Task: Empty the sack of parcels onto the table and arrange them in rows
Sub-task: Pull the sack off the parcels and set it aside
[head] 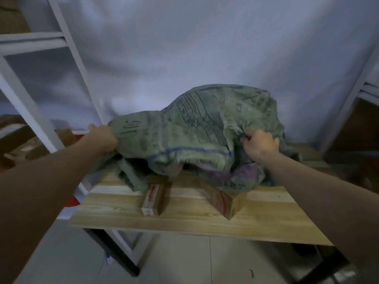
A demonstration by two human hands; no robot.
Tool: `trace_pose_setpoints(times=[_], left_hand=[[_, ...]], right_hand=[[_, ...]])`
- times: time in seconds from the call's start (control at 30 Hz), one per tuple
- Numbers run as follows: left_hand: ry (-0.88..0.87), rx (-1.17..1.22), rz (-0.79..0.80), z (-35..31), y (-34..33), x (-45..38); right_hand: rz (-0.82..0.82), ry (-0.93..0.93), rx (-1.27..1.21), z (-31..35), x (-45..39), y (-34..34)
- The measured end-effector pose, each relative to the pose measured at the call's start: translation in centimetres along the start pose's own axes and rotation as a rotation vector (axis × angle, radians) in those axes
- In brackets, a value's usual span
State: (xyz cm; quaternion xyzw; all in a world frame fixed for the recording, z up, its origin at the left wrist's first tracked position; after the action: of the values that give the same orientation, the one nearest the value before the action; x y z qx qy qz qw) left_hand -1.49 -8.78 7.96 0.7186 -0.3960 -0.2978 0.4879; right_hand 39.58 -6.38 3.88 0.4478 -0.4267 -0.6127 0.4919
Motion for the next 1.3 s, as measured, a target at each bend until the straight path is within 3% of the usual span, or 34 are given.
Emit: trace_pose_setpoints(times=[0.1,0.27,0.33,0.43,0.5,0.6,0.83,1.13,1.3], left_hand=[[-0.068,-0.038,0.037,1.0,-3.3,2.7],[-0.336,0.162,-0.152,-1.6,-7.0,7.6],[-0.536,0.15,-0.206,-4.1,-7.9,10.7],[-0.763,-0.037,0.013,-6.8,-10.3,13.8],[-0.731,-0.246,0.154,-7.3,-12.8,14.2],[-0.633,-0.334,0.232,-7.2,-15.7,13.8],[-0.496,-0.341,0.291,-6.6,-19.6,11.8],[-0.465,-0.275,0.335,-6.3,-23.9,9.0],[-0.426,-0.232,0.381,-5.6,-25.0,5.5]], right_hand=[[0.062,-0.042,-0.023,-1.5,1.6,-2.4],[0.143,-0.048,-0.093,-2.2,2.7,-3.7],[0.179,-0.039,-0.094,-2.7,2.7,-4.4],[0.297,-0.045,-0.086,-3.7,3.0,-5.7],[0.346,-0.062,-0.128,-4.6,3.4,-6.6],[0.361,-0.052,-0.102,-6.2,3.8,-7.6],[0.493,-0.095,-0.137,-8.7,4.5,-8.8],[0.531,-0.17,-0.219,-7.1,4.4,-13.5],[0.465,-0.201,-0.252,-4.6,2.9,-16.7]])
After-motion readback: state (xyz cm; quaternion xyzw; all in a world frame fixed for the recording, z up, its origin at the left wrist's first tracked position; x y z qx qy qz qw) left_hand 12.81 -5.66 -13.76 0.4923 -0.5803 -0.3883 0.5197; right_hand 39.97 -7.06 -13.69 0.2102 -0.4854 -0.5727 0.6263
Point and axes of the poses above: each hand's wrist, its own x-axis away from the middle knuckle, its own y-axis out of the back of the hand, z = x × y, the point moved 1 cm from there along -x, towards the middle knuckle, and after that the axes turned 10 degrees about x, right-handed, at the moved point
